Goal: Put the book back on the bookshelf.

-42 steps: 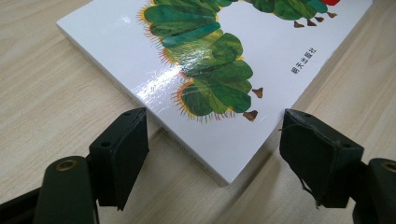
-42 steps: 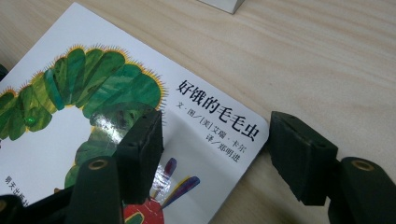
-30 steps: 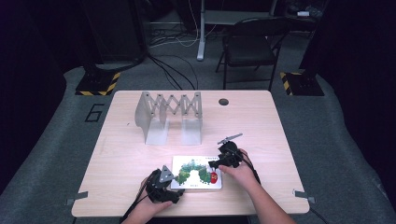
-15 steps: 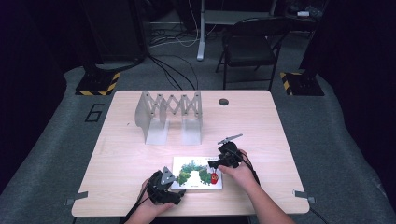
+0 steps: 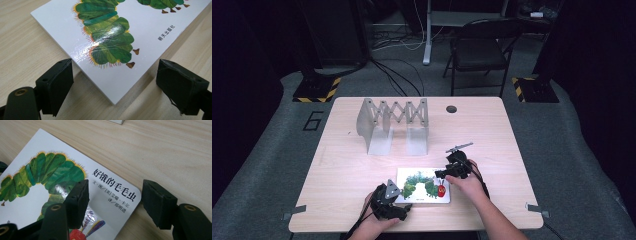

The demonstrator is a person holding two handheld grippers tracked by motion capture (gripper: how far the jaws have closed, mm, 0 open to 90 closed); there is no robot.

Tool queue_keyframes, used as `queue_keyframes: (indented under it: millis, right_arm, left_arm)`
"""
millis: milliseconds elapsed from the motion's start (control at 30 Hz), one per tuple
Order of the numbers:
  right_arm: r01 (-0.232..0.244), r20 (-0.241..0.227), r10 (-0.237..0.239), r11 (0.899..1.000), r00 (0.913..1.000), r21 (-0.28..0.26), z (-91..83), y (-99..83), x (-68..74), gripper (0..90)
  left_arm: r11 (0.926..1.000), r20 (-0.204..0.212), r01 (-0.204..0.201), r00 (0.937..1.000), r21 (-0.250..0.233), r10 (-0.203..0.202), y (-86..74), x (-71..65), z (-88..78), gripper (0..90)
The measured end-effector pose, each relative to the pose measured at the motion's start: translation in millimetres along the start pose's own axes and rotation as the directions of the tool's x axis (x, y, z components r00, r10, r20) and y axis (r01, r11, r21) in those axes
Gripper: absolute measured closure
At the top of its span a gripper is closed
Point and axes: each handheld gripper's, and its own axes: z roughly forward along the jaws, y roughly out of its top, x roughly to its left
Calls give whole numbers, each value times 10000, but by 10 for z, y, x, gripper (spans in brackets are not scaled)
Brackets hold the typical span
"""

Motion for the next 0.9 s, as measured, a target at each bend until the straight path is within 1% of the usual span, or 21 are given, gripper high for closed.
queue_keyframes:
  millis: [33, 133, 167, 200, 233, 333, 367, 400, 433, 467, 600, 633, 667, 767, 833, 900]
  right_arm:
    - [-73, -99, 74, 10000, 9999, 41, -8, 2, -8, 393]
    - [-67, -128, 67, 10000, 9999, -7, -26, 5, -12, 394]
    - [-67, -128, 67, 10000, 9999, -7, -26, 5, -12, 394]
    - [-93, -39, 93, 9999, 9999, -66, -33, 8, 0, 394]
    - [-24, -87, 24, 10000, 10000, -35, -42, 10, 0, 394]
    - [-100, -80, 99, 9999, 9999, -67, -54, 15, 10, 394]
    - [-199, -90, 198, 9998, 9998, -74, -61, 19, 16, 396]
    - [-133, -45, 132, 9998, 9999, -135, -69, 19, 14, 397]
    - [-228, -55, 227, 9997, 9997, -129, -75, 24, 23, 397]
    - [-65, -61, 64, 9999, 10000, -149, -79, 22, 17, 398]
    - [28, -4, -28, 9999, 10000, -146, -90, 26, 30, 400]
    - [122, 57, -121, 9998, 9999, -175, -96, 28, 39, 401]
    - [164, 84, -163, 9997, 9998, -203, -98, 30, 40, 400]
    - [123, 63, -122, 9998, 9999, -178, -113, 35, 46, 401]
    - [143, 68, -141, 9993, 9999, -332, -133, 42, 55, 401]
    - [101, 35, -100, 9995, 9999, -308, -142, 44, 61, 401]
  left_arm:
    - [9999, -164, 38, 9999, -121, -40, -4, -10, 9, 143]
    - [9998, -188, 116, 9998, -141, -119, -4, -16, 12, 143]
    - [9999, -165, 105, 9998, -47, -106, -1, -15, 5, 143]
    - [9999, -183, 131, 9997, -36, -131, 0, -17, 4, 143]
    - [9999, -282, 121, 9995, -57, -123, -1, -22, 7, 141]
    - [9998, -297, 167, 9994, -83, -169, -2, -27, 10, 137]
    - [9998, -301, 163, 9994, -89, -166, -3, -27, 11, 136]
    - [9999, -295, 98, 9995, -65, -100, -4, -24, 10, 131]
    - [9999, -242, 100, 9997, -52, -102, -3, -23, 9, 127]
    - [9999, -249, 114, 9996, -63, -115, -4, -26, 11, 125]
    - [9999, -246, 129, 9996, -70, -131, -4, -29, 14, 119]
    - [10000, -216, 57, 9997, -61, -58, -4, -25, 16, 108]
    - [9999, -317, 94, 9994, -135, -98, -5, -36, 26, 102]
    - [9999, -370, 63, 9993, -131, -68, -4, -38, 29, 92]
    - [9999, -358, 91, 9993, -113, -95, -5, -41, 31, 83]
    - [9998, -341, 120, 9993, -151, -125, -6, -44, 38, 79]
